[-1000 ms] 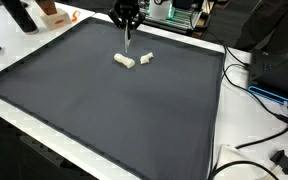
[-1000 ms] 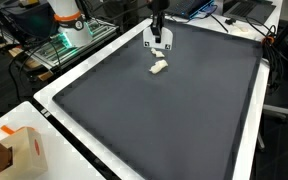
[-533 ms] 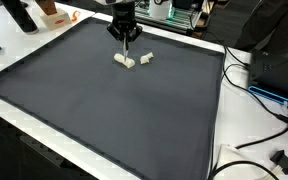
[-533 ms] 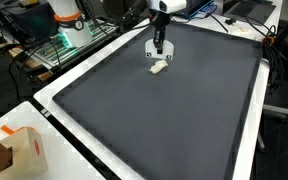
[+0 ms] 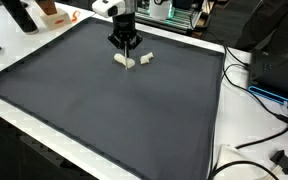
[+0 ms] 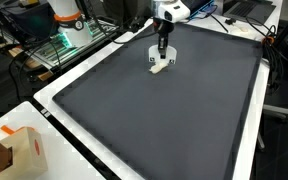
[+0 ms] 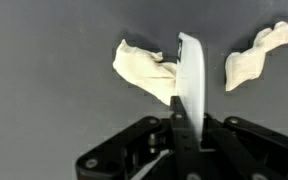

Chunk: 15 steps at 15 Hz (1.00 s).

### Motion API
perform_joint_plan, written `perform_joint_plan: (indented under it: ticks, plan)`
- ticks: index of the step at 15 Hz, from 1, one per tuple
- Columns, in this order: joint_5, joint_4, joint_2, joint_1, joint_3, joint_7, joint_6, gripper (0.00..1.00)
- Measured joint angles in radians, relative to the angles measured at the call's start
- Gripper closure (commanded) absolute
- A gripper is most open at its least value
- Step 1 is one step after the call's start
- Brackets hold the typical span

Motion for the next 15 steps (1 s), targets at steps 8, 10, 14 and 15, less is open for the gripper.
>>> perform_joint_plan:
  ticks: [8,10,14,15]
  plan:
    - [0.001,0.054,0.059,-0.017,0.014,-0.005,0.038,0.99]
    - [0.015,0.057,0.063,-0.028,0.022,-0.007,0.038,0.99]
    - [0.074,0.044,0.059,-0.058,0.040,-0.016,0.039,0.99]
    - [0.087,0.036,0.055,-0.064,0.043,-0.019,0.039,0.99]
